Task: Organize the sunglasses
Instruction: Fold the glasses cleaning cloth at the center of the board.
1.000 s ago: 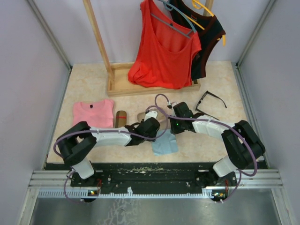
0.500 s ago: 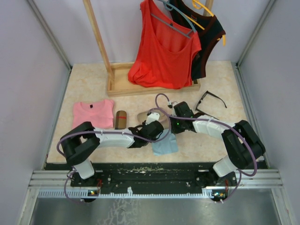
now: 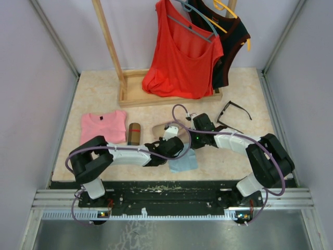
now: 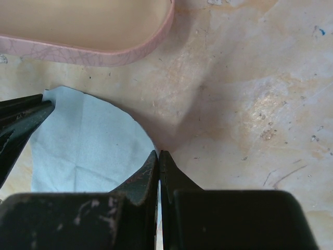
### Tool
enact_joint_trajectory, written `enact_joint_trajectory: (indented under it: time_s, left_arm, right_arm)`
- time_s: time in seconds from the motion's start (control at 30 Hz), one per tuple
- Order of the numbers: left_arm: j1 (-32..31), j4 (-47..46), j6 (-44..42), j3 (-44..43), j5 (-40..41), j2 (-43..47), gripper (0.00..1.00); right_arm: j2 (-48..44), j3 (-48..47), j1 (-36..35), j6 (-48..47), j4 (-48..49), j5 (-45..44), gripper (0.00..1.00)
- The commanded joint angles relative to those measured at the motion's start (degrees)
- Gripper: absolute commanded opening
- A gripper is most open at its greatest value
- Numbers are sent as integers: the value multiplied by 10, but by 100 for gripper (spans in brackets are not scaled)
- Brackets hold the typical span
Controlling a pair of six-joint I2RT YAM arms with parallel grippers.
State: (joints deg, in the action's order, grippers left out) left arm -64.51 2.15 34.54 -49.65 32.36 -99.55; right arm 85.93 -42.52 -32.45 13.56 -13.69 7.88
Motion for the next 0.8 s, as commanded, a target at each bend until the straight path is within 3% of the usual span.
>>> enact_joint_trajectory:
  time_s: [0.0,0.37,0.77]
  left_arm:
    - [-7,72,14,25,-43,-21,3]
    - [28,37,-88,22,-8,30,0]
    - [67,-78,-237,59,-93,92,0]
  right_arm:
    - [-15,14,5,-5,45,27,0]
    - [-54,24,5,-22,80,15,0]
    - [-77,46,-11,-41,117,22,0]
